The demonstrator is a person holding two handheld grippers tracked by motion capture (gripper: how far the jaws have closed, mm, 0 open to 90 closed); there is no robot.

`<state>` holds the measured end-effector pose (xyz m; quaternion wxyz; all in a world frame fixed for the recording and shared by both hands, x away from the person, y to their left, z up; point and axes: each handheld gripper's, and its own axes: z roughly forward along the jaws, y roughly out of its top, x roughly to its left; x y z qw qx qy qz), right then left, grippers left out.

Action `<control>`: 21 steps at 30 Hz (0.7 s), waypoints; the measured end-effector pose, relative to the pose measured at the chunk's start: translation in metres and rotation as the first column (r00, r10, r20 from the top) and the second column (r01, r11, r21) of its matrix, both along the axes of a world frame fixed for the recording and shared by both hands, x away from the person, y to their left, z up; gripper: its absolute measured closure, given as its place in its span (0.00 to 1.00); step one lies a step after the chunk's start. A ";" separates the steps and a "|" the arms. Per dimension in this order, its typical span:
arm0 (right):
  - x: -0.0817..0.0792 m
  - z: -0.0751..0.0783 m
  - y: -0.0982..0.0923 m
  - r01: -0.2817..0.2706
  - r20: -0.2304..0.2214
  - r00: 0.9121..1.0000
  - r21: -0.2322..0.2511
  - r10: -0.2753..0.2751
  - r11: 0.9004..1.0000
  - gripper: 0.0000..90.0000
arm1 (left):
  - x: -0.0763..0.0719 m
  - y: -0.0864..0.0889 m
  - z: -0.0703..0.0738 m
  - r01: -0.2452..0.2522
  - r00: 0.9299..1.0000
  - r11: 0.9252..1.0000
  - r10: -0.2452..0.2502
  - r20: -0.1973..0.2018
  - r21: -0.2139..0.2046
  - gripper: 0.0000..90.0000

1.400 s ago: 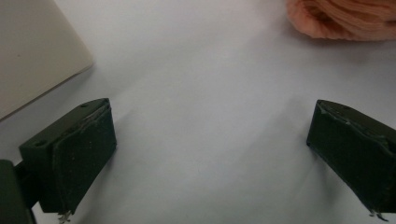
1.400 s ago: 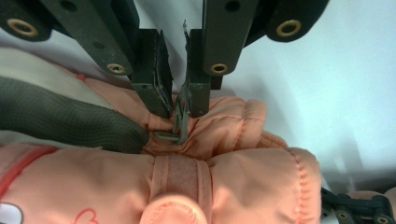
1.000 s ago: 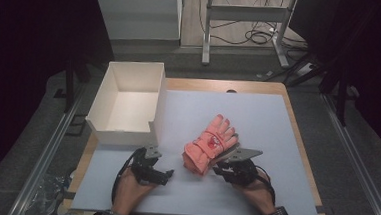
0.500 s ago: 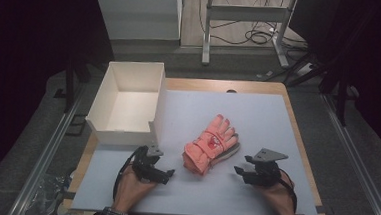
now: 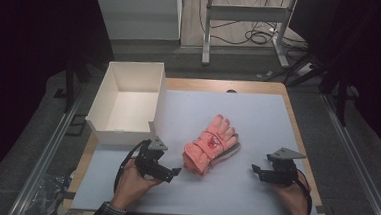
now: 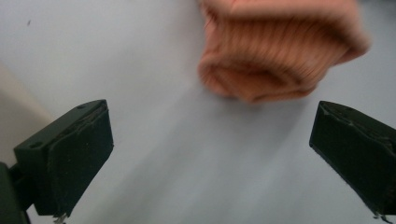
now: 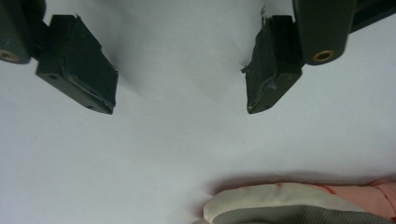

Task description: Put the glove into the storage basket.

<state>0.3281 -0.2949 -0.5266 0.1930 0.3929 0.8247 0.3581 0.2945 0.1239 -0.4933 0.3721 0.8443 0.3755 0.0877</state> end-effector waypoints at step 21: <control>0.001 -0.002 0.003 -0.010 -0.019 1.000 -0.020 0.010 1.000 0.24 | 0.044 -0.083 0.026 0.037 0.999 0.997 -0.038 0.017 0.065 0.00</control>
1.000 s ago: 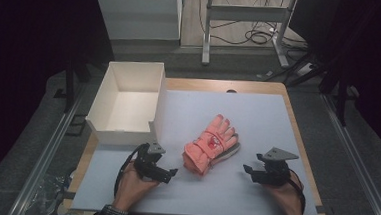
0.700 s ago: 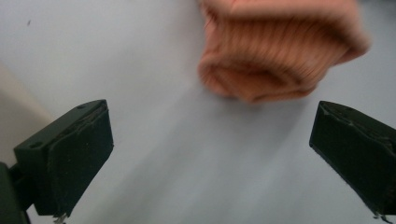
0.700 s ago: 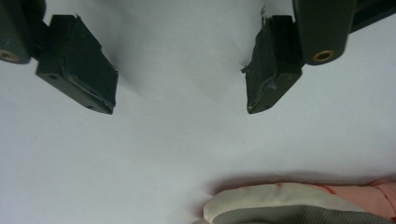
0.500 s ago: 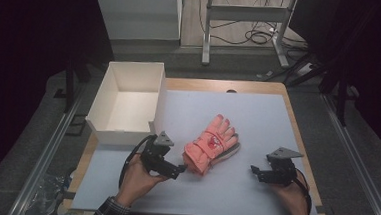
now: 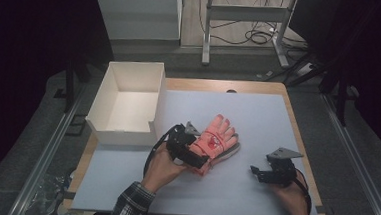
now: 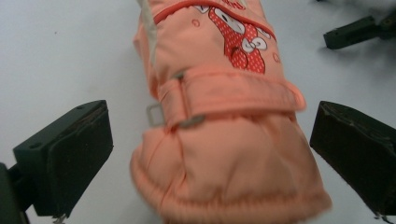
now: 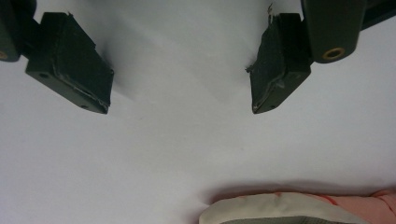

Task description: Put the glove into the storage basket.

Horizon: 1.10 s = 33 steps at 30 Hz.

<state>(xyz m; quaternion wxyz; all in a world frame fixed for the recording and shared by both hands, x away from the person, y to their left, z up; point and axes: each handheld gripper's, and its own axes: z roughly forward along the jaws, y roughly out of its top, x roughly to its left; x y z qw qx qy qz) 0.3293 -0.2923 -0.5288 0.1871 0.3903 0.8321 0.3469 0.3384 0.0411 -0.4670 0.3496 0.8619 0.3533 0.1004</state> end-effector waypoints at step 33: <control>0.000 -0.001 0.000 -0.001 0.003 1.000 0.000 0.001 1.000 0.24 | 0.009 -0.040 -0.053 0.018 0.994 0.987 0.000 -0.110 0.158 0.23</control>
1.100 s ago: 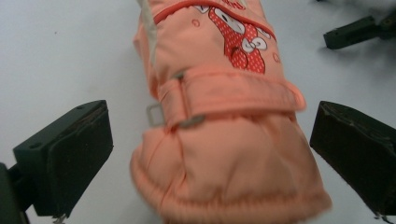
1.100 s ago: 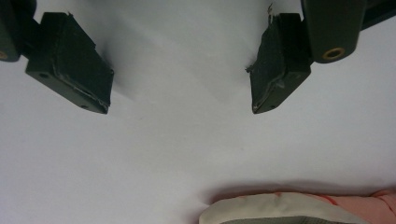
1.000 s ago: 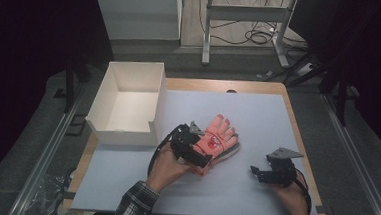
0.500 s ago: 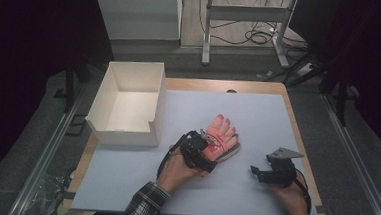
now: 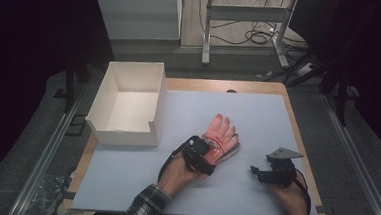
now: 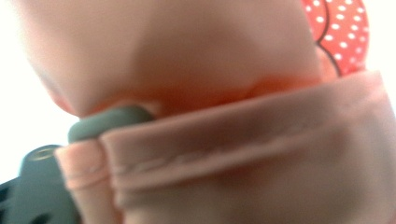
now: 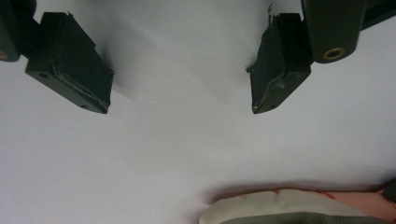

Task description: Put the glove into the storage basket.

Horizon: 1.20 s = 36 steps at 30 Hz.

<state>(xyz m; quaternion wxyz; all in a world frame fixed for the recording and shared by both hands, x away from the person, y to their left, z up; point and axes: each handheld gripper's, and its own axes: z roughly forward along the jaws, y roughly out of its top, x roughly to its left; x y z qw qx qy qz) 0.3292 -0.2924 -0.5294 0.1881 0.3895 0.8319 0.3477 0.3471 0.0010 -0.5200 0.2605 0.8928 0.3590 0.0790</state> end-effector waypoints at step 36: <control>0.000 0.000 0.000 0.000 0.001 1.000 0.001 0.000 1.000 0.24 | 0.004 0.031 0.029 0.025 1.000 0.994 -0.025 0.004 -0.103 0.54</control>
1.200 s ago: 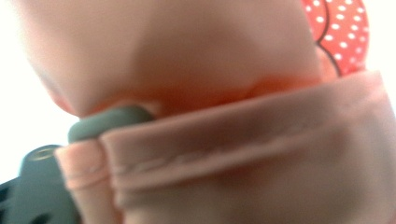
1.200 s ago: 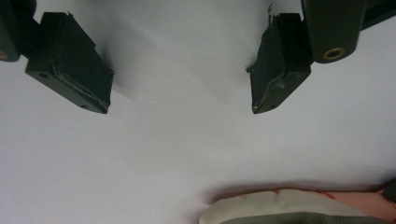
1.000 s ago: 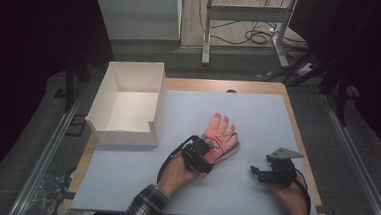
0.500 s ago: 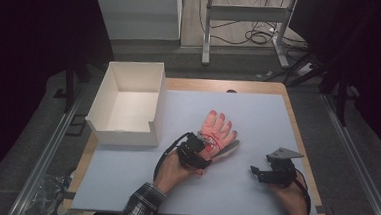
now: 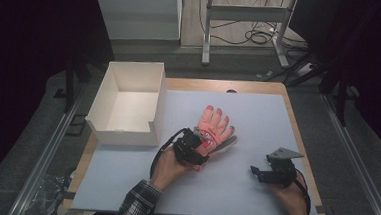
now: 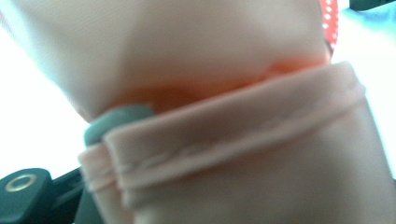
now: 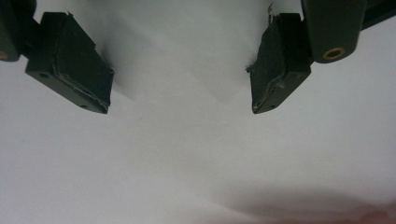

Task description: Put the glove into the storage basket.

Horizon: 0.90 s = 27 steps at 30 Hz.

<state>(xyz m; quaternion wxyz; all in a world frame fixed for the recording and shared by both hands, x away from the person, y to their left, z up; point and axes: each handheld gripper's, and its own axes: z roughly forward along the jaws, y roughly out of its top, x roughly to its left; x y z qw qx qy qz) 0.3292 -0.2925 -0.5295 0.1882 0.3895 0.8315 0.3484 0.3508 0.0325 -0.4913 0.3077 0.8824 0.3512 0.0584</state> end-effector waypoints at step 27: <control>0.000 0.000 0.000 -0.002 0.003 1.000 -0.002 0.002 1.000 0.24 | 0.022 0.026 0.050 -0.074 0.997 0.997 0.072 0.041 0.035 0.54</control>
